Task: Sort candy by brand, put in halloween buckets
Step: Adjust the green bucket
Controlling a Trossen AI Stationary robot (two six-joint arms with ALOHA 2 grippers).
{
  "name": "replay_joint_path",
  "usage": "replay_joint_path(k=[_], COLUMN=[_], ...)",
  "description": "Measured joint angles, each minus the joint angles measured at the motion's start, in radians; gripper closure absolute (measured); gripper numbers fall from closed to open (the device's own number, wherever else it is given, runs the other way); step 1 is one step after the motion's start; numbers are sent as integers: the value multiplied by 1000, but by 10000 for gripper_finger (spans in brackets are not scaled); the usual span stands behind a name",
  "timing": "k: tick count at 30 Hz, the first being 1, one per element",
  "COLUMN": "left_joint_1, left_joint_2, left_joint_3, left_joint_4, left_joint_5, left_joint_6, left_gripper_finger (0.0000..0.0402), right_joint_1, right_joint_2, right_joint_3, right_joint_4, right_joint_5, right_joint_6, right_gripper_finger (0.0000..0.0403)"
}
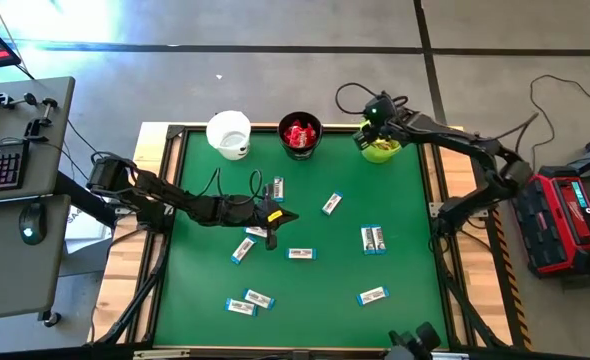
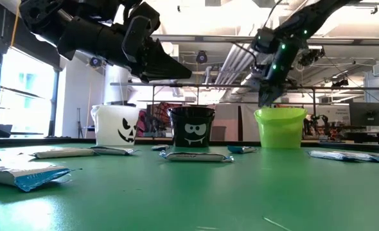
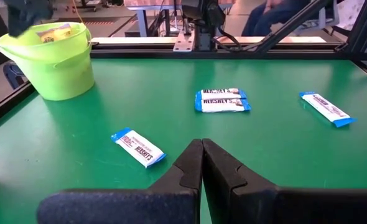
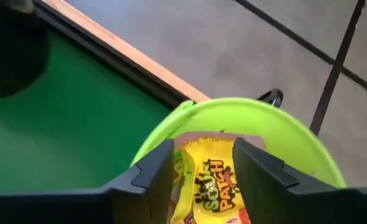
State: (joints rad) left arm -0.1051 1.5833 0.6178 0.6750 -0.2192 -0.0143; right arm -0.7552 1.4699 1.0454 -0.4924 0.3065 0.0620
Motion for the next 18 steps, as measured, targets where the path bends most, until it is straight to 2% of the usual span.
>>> replay_joint_path(k=[3,8,9,14,18], left_joint_1=[0,0,0,0,1], left_joint_2=[0,0,0,0,0], left_joint_3=[0,0,0,0,0], left_joint_4=[-7,-12,-14,-21,-22], left_joint_5=[0,0,0,0,0], left_joint_6=[0,8,8,8,8], left_gripper_finger=[401,401,401,401,401], right_joint_1=[26,83,92,122,134], right_joint_2=[-45,-154,-170,-209,-209], right_joint_3=[13,0,-11,-89,-169], right_joint_4=[-41,-167,-200,-308,-276], right_joint_5=[-2,-23,-26,-80,-98], right_joint_6=[-10,-6,5,75,96], right_gripper_finger=[286,384,393,387,400])
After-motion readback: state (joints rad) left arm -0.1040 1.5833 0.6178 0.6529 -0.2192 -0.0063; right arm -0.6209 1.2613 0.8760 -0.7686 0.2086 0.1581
